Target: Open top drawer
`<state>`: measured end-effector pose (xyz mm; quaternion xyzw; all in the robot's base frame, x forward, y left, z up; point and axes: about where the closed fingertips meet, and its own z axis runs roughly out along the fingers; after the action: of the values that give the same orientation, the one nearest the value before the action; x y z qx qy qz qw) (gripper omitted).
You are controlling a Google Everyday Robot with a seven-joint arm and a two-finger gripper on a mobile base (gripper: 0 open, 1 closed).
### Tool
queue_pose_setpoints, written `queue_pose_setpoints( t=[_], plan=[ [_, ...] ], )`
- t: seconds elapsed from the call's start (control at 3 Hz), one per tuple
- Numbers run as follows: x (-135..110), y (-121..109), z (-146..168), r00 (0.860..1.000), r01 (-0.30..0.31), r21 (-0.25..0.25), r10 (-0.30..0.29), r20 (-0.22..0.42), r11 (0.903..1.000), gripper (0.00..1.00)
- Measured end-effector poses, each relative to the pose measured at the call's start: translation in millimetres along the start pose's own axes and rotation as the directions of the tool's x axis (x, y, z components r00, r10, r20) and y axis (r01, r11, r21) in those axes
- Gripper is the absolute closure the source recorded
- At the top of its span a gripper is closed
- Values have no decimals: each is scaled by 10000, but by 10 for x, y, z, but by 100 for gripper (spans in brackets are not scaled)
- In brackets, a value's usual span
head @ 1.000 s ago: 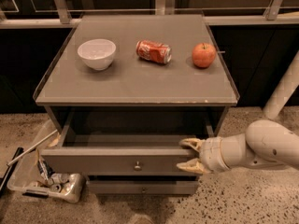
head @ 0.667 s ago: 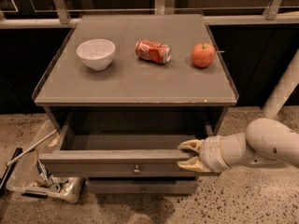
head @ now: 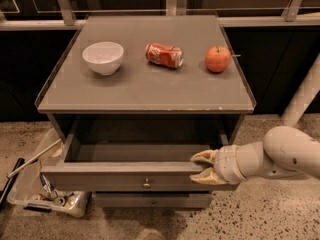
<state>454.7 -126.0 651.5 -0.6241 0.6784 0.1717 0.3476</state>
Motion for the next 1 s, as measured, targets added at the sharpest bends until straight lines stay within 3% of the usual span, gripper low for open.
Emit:
queue_pose_setpoints(
  t=[0.67, 1.0],
  plan=[
    [0, 1, 0, 10000, 2, -3, -2, 2, 10000, 34],
    [10, 121, 10, 9994, 240, -312, -233, 249, 9992, 11]
  ],
)
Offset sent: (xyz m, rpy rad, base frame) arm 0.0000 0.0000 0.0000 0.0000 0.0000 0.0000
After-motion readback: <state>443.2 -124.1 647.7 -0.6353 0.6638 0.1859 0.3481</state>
